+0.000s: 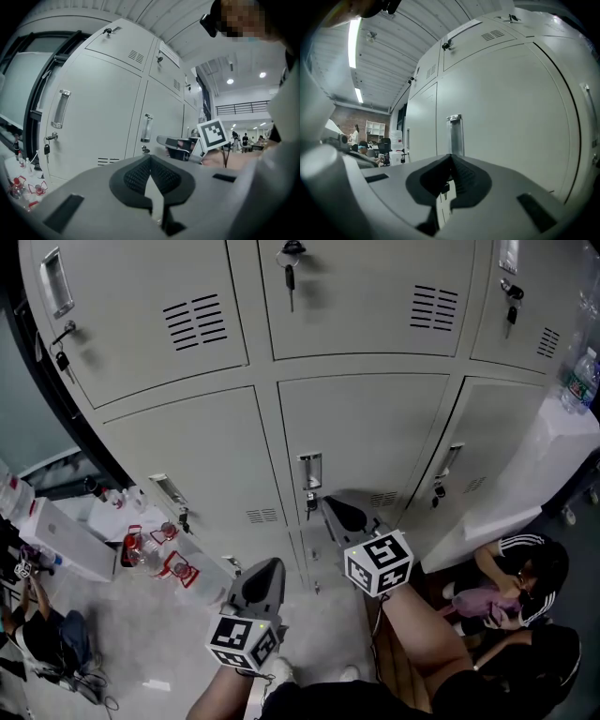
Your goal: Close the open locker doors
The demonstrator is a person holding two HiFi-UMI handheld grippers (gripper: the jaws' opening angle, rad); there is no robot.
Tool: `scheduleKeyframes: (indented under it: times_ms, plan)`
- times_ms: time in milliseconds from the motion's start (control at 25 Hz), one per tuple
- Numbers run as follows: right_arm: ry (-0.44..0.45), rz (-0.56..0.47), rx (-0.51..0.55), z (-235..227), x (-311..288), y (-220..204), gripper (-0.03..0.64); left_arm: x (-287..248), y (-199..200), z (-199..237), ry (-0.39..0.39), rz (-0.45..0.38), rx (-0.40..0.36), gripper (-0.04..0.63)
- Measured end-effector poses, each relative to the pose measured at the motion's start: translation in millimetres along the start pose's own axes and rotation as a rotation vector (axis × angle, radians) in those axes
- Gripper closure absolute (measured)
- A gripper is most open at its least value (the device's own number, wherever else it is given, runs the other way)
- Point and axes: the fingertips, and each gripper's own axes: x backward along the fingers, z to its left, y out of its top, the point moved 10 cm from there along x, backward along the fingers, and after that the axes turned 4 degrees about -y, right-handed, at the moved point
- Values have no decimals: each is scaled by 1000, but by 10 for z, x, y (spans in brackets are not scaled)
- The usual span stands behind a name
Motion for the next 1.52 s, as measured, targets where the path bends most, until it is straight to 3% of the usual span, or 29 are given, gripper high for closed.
scheduleKeyframes:
  times_ms: [280, 560, 760, 1120, 1520]
  plan:
    - [42, 15, 38, -14, 526, -96, 617, 88, -112, -395, 53, -10, 10, 591]
    - [89, 41, 6, 16, 1003, -262, 617, 301, -290, -909, 89, 17, 35, 591]
    - [110, 48, -18, 198, 1156, -348, 617, 534, -379, -1021, 125, 10, 20, 591]
    - [129, 81, -40, 928, 1323, -457, 617, 1188, -394, -876, 146, 1, 16, 591]
    - [52, 90, -21, 1966, 1712, -444, 617, 2109, -464, -636, 79, -28, 46, 591]
